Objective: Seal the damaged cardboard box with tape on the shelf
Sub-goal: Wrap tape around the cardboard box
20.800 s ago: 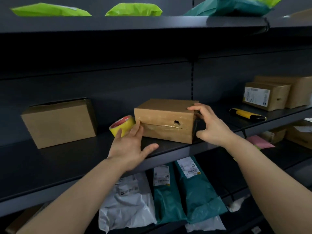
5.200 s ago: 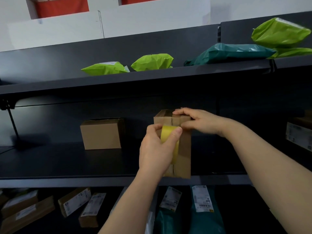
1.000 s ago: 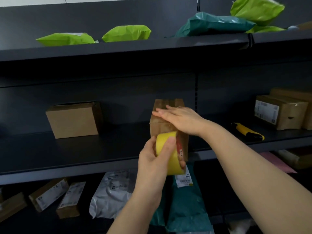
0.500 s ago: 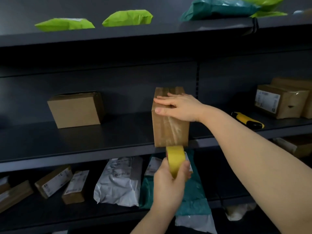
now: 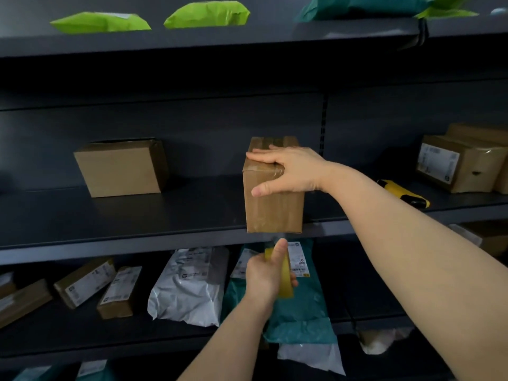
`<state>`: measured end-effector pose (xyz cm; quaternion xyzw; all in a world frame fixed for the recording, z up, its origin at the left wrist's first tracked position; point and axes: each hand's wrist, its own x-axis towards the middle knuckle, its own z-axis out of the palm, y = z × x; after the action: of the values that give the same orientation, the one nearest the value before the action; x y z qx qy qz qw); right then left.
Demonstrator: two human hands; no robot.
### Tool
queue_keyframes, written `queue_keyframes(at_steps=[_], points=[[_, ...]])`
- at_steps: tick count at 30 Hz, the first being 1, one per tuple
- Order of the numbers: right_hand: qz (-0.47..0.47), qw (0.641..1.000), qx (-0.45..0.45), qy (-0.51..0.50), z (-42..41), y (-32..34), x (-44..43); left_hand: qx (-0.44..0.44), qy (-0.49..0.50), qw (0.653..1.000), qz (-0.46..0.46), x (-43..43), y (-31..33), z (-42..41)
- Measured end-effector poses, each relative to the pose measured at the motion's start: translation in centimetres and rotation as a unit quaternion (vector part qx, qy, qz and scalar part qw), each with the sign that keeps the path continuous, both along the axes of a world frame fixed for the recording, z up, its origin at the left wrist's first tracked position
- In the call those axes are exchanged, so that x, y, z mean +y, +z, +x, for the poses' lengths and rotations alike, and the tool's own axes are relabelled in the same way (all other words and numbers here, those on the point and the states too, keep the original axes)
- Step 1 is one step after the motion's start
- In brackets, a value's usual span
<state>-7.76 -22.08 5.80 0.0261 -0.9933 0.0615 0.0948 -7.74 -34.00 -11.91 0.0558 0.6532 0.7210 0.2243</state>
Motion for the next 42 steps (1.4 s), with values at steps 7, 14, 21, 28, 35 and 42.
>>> queue_keyframes(at_steps=[7, 14, 21, 28, 35, 42], points=[[0.017, 1.0, -0.003, 0.003, -0.4, 0.1, 0.4, 0.004, -0.014, 0.999, -0.034, -0.1, 1.2, -0.9], [0.028, 0.998, 0.031, 0.039, -0.7, -0.3, 1.1, -0.029, -0.018, 0.999, -0.035, 0.3, 1.8, -1.5], [-0.058, 0.988, 0.144, 0.01, -0.1, -1.3, 1.4, 0.135, 0.182, 0.966, -0.122, -0.1, 0.5, -1.9], [-0.216, 0.963, 0.159, 0.037, -0.1, -2.2, 2.3, 0.171, 0.213, 0.957, -0.099, -1.0, 1.0, -0.5], [-0.345, 0.927, 0.133, 0.066, 1.6, 4.2, 2.9, 0.185, 0.091, 0.978, 0.029, -3.8, 8.1, 1.7], [-0.198, 0.929, 0.313, -0.024, -1.7, 4.3, 2.2, 0.246, 0.085, 0.964, -0.061, -3.3, 13.7, -0.8]])
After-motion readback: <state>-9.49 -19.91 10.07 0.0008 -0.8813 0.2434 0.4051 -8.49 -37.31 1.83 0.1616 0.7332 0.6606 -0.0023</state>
